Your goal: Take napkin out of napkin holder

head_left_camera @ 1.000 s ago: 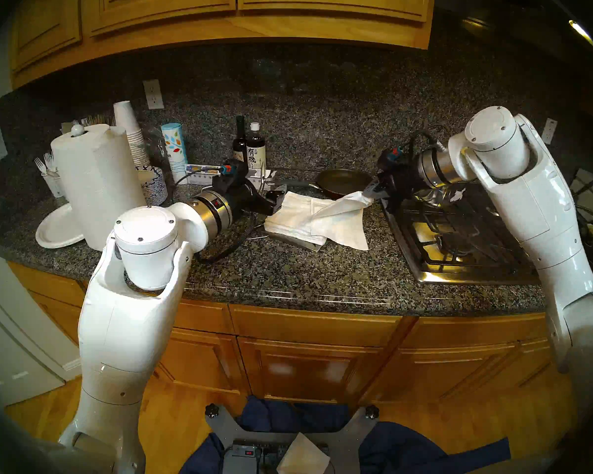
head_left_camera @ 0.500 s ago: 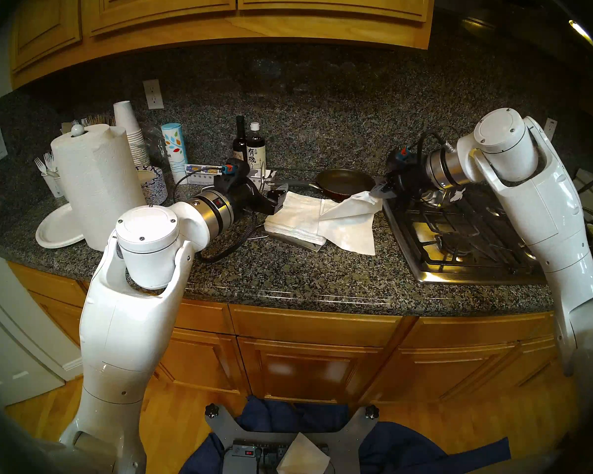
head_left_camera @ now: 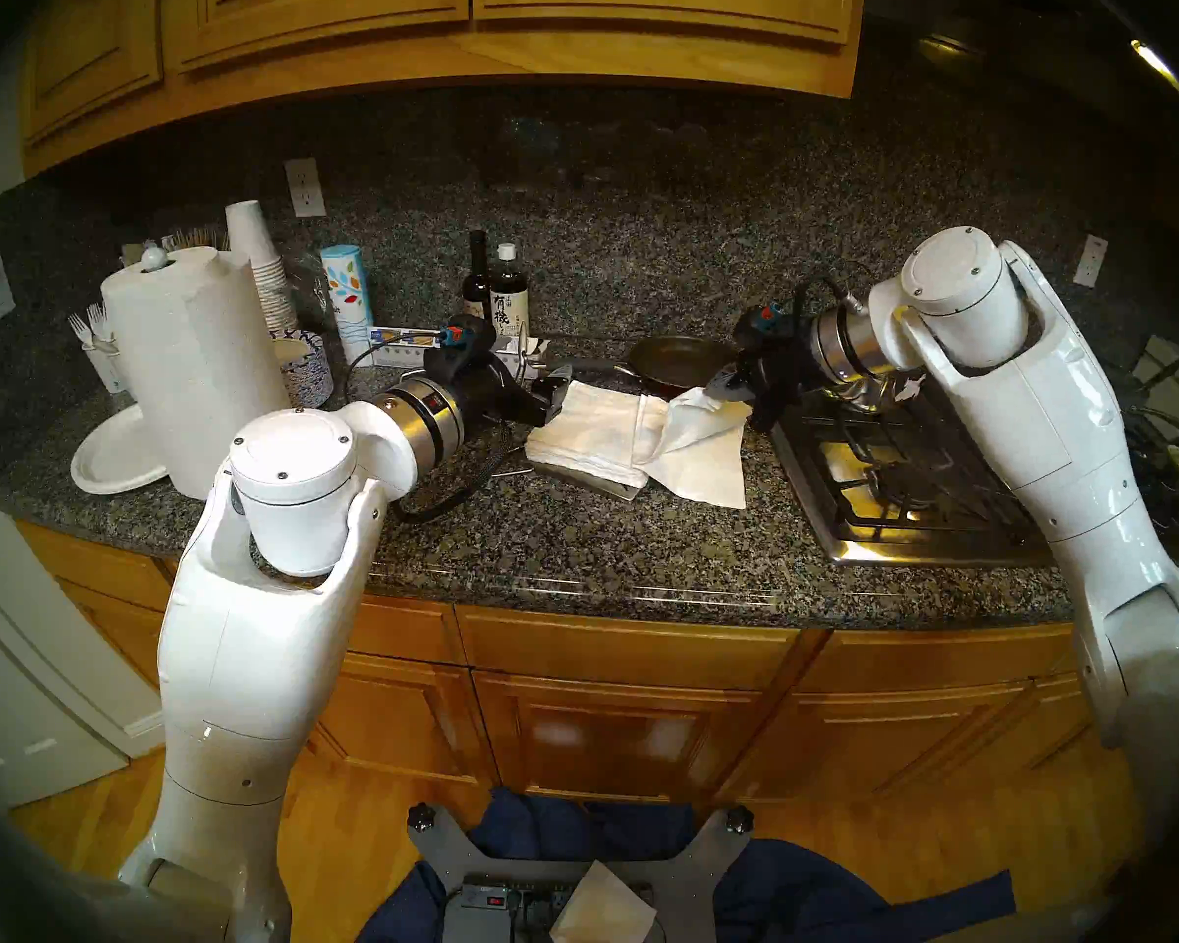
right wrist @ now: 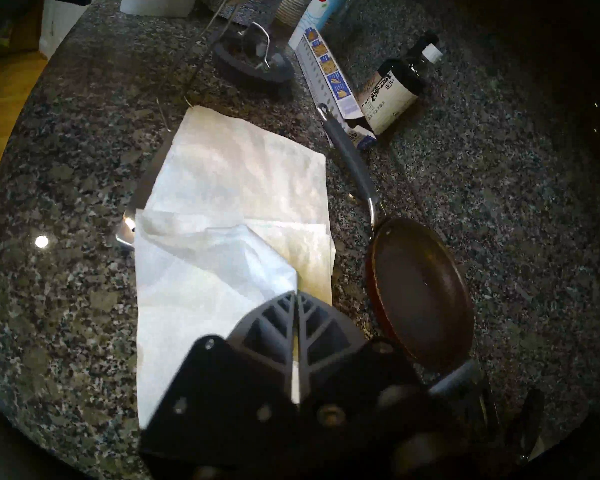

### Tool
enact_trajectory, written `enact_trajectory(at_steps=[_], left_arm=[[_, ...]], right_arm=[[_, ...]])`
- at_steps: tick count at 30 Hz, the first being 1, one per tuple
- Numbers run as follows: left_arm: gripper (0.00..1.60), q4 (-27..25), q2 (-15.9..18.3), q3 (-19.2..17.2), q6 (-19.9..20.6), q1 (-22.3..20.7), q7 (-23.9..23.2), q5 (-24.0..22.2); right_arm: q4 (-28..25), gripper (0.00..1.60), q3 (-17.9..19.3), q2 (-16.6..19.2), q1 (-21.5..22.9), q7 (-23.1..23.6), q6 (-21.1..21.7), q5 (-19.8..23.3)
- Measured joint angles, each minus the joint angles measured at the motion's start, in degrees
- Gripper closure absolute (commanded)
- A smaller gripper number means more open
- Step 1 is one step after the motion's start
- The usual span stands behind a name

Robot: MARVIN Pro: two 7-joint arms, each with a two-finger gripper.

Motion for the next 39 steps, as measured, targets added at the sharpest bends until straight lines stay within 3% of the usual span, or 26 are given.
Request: enact_trajectory(at_steps=[10, 21, 30, 39], left_arm=[[0.0, -0.06, -0.01, 0.14, 0.01, 0.12, 0.23, -0.03], [0.0, 0.51, -0.21, 1.29, -0.09, -0.2, 0.14, -0.05], [0.0, 0.92, -0.33, 1.96, -0.34, -0.5, -0.17, -0.1], [0.0, 1.26, -0.44, 2.21, -0.48, -0.8, -0.3, -0.1]], right_arm=[[-1.95, 1.6, 2.15, 1.56, 1.02, -0.33, 0.07, -1.05], [-8.52, 1.6, 7.18, 6.27, 0.56, 0.21, 2.84, -1.17], [-12.62, 1.6, 11.2, 10.05, -2.33, -0.77, 5.7, -0.86], [-13.43, 1.6, 13.49, 12.71, -6.43, -2.7, 7.21, -0.96]])
